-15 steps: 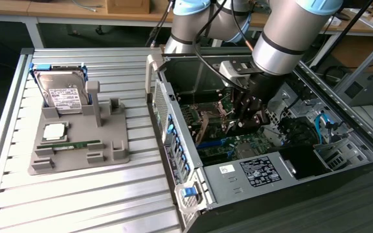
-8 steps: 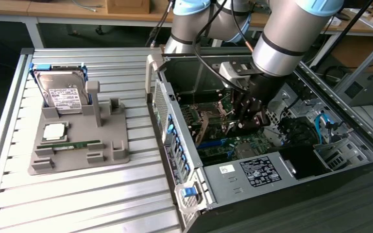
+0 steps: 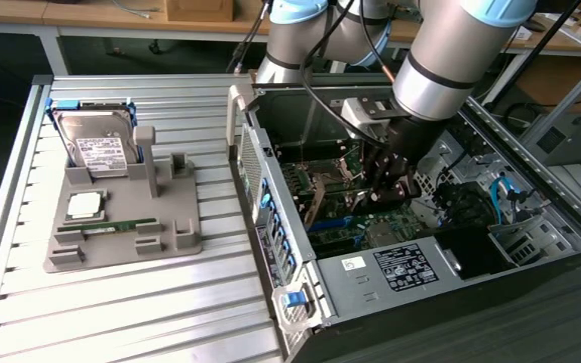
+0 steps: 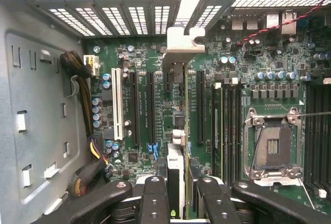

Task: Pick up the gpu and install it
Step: 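Insert the gpu into the slot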

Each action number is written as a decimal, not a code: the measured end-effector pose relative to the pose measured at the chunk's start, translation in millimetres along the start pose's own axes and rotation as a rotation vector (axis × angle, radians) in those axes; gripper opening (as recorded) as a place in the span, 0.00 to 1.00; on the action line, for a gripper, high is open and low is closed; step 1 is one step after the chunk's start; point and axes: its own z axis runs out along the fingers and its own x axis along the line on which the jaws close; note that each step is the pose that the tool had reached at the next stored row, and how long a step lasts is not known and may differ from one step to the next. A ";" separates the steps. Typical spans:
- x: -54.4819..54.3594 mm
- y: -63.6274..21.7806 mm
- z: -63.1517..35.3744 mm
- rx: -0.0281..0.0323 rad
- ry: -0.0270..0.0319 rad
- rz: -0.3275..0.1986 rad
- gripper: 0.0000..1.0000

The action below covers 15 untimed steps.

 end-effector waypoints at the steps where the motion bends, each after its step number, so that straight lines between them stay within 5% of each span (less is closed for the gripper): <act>1: 0.3 0.1 0.0 0.0000 0.0001 0.000 0.27; 15: 4.3 2.1 1.1 0.0000 0.0000 -0.001 0.27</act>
